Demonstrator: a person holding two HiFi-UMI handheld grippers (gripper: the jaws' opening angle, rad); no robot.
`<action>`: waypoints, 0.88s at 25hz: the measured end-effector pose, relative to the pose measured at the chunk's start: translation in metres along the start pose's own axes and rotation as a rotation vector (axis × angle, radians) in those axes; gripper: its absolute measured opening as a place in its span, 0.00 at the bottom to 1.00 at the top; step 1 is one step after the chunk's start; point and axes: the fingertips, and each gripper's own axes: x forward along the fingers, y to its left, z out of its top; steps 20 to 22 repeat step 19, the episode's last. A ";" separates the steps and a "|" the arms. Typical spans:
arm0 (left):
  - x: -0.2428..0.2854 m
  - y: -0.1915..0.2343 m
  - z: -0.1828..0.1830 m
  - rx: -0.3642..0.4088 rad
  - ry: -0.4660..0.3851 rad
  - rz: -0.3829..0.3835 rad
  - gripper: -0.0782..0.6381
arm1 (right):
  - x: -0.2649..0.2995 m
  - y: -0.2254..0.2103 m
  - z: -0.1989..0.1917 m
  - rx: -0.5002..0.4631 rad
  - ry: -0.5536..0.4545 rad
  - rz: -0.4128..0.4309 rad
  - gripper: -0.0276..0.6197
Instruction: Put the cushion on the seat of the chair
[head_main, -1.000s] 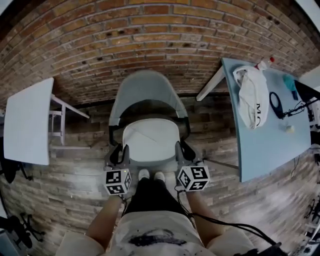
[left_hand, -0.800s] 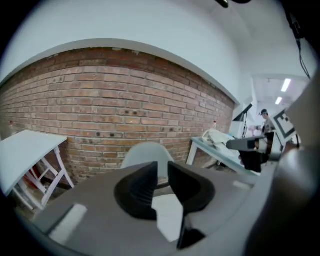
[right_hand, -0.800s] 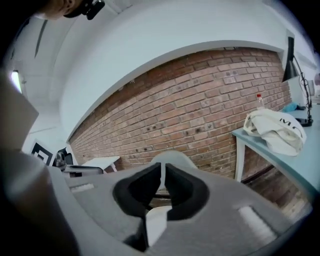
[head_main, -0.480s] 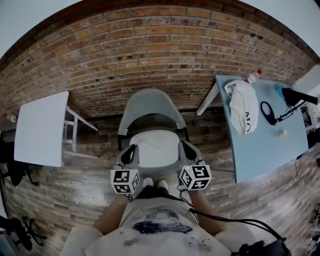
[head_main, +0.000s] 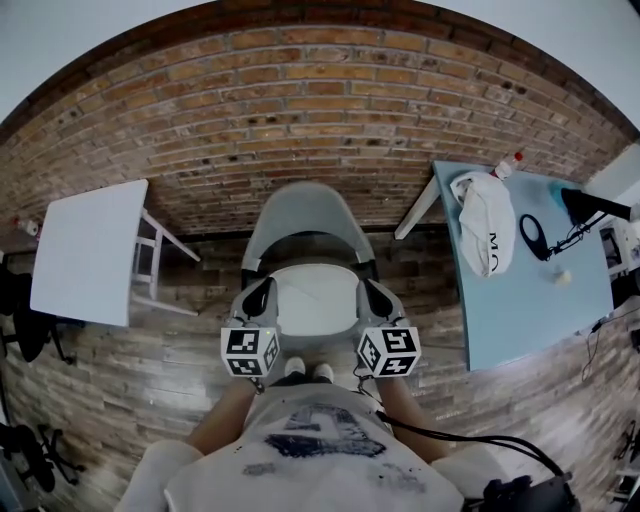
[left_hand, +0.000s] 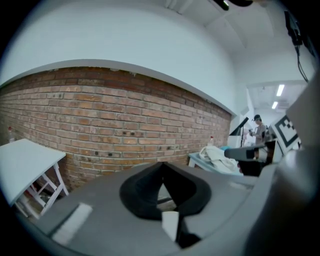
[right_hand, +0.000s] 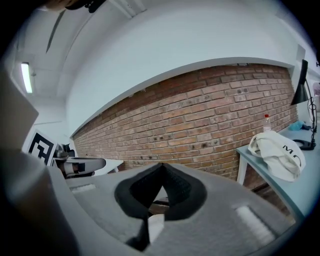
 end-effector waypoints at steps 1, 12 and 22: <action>0.001 0.000 0.002 0.001 -0.003 -0.003 0.10 | 0.001 0.001 0.001 0.002 -0.001 0.002 0.04; -0.001 0.000 0.006 0.000 0.001 -0.027 0.10 | 0.000 0.010 0.001 -0.003 0.002 0.009 0.04; 0.001 0.004 0.006 -0.003 0.003 -0.027 0.10 | 0.001 0.013 -0.001 -0.004 0.003 0.006 0.04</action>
